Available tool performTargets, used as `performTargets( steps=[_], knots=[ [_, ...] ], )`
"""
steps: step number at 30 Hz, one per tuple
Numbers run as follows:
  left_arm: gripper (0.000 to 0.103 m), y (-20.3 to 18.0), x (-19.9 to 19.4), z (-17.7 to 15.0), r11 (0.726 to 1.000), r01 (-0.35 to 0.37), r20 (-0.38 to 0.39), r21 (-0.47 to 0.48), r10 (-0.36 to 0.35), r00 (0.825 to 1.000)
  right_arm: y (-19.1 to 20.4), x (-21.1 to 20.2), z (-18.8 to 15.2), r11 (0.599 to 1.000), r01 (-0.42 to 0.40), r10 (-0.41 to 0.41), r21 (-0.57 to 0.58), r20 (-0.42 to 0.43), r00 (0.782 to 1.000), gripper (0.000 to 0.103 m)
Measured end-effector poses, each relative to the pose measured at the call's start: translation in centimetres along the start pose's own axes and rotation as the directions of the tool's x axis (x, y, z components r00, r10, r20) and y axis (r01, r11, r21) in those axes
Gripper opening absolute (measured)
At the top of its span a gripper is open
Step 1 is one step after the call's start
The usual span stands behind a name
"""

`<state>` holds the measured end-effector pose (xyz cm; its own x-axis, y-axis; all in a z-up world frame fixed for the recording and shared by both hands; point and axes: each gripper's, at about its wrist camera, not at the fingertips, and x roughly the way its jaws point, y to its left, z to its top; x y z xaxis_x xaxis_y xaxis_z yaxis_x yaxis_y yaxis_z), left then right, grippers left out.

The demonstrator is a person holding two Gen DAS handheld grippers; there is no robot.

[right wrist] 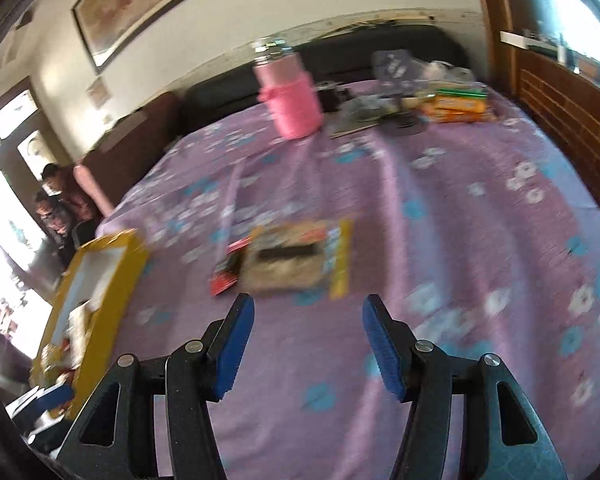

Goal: Organize snacks
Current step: 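Grasp the cracker packet with the red label with the right tool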

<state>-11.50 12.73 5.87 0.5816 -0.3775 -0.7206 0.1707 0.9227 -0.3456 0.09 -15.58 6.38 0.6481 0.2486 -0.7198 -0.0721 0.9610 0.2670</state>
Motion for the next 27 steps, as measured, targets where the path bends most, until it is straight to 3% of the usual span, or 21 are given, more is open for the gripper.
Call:
performTargets(
  steps=[10, 14, 18, 21, 27],
  knots=[
    [0.078, 1.3, -0.1, 0.1, 0.999, -0.028, -0.011, -0.026, 0.028, 1.0, -0.7, 8.0, 3.7, 0.998, 0.019, -0.011, 0.062, -0.113, 0.994, 0.06],
    [0.078, 1.5, 0.2, 0.1, 0.999, -0.025, -0.021, -0.034, 0.024, 0.999, -0.4, 10.1, 5.6, 0.996, 0.048, -0.04, 0.075, -0.095, 0.995, 0.06],
    [0.078, 1.5, 0.5, -0.1, 0.999, -0.018, -0.032, -0.041, 0.017, 0.999, 0.3, 11.8, 7.2, 0.999, 0.016, -0.012, 0.033, -0.12, 0.993, 0.06],
    [0.078, 1.4, 0.4, -0.1, 0.999, -0.018, -0.031, -0.037, 0.016, 0.999, 0.9, 12.8, 6.9, 0.999, -0.035, 0.033, -0.007, -0.195, 0.98, 0.061],
    [0.078, 1.5, 0.7, 0.1, 0.999, -0.009, -0.039, -0.046, 0.007, 0.999, 2.7, 10.3, 3.6, 0.992, -0.104, 0.079, -0.076, -0.283, 0.956, 0.061]
  ],
)
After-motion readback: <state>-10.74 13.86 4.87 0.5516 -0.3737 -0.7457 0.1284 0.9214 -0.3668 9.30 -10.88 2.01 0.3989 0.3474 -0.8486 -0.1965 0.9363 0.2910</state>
